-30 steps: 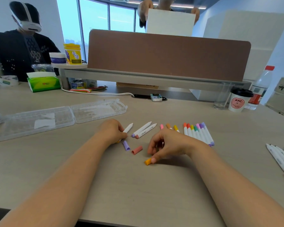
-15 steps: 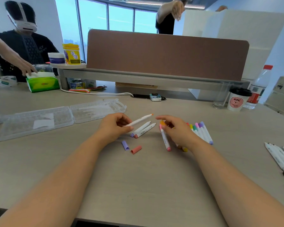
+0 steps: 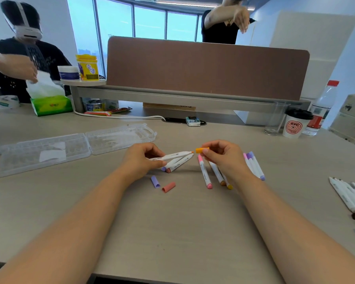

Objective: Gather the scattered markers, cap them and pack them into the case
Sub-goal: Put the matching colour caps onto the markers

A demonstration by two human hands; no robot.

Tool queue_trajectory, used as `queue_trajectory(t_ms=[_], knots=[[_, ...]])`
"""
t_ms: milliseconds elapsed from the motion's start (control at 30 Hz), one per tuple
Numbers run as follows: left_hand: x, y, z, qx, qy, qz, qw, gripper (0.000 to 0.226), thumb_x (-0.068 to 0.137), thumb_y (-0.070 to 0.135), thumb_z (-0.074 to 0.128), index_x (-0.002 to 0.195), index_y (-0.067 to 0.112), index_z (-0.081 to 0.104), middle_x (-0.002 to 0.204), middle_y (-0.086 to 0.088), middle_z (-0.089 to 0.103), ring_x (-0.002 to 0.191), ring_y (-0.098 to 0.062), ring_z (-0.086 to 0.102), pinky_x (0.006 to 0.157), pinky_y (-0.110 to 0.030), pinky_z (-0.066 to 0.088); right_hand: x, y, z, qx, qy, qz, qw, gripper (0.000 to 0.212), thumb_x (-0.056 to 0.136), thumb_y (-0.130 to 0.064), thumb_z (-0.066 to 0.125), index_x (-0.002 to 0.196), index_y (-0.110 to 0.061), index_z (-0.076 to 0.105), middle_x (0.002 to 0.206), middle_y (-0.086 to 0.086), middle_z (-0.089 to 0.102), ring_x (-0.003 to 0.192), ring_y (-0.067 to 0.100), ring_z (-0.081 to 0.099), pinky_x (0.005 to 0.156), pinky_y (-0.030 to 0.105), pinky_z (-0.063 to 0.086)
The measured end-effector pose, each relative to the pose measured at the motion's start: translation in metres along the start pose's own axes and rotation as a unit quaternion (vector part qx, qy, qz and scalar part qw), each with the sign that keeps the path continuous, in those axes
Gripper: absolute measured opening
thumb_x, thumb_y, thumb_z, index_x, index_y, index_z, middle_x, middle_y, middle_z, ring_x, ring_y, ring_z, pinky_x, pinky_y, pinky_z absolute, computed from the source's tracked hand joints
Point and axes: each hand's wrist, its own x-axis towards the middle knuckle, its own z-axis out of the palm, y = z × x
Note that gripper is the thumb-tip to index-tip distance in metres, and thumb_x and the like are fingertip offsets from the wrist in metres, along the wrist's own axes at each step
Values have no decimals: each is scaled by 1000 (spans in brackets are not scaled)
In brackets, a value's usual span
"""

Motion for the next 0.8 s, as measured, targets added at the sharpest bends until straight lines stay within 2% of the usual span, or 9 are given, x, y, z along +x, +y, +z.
queue_trajectory(t_ms=[100,267,400,533,600,700,800], knots=[[0,-1,1,-1,-4,1,1000,20,73,10,77,73,25,65,80,9,65,73,-4,58,64,-13,42,0,0,1,-10,-9,-6,1000,12,86,-5,63,93,-15,67,83,-6,67,74,2,64,66,9,52],[-1,0,1,-7,-3,5,1000,20,73,10,77,73,26,65,79,8,66,72,-3,57,66,-14,43,-3,-2,3,-19,-22,-20,999,12,85,-3,64,93,-12,67,83,-4,67,75,2,63,64,5,49],[-3,4,2,-28,-17,22,999,16,76,13,74,75,28,67,79,12,67,67,3,58,62,-7,45,-4,-4,6,-27,-42,-18,999,14,85,-5,64,91,-16,68,85,-2,68,80,8,64,67,7,51],[-3,5,3,-44,-17,19,999,12,76,13,73,83,24,72,81,11,69,75,-4,62,74,-16,51,-4,-9,4,-14,-45,-19,999,15,85,-5,64,86,-19,68,81,-4,68,78,7,65,71,11,53],[-2,7,2,-43,-22,12,999,13,77,13,73,87,19,73,80,12,68,75,-3,62,74,-15,51,-3,-11,4,-13,-47,-17,999,14,84,-5,64,87,-17,68,81,-3,68,79,10,65,74,15,54],[-3,11,4,-39,-32,3,999,12,77,12,72,85,22,72,77,14,67,71,-1,61,69,-12,50,-3,-12,4,-23,-49,-13,998,12,85,-3,64,88,-14,68,80,-1,67,78,11,64,72,13,53],[-4,13,7,-43,-28,-2,999,11,78,11,72,86,18,72,76,12,67,71,-3,61,71,-15,51,-5,-14,3,-26,-43,-15,999,13,85,-3,63,87,-15,67,80,-2,66,77,10,64,72,14,54]])
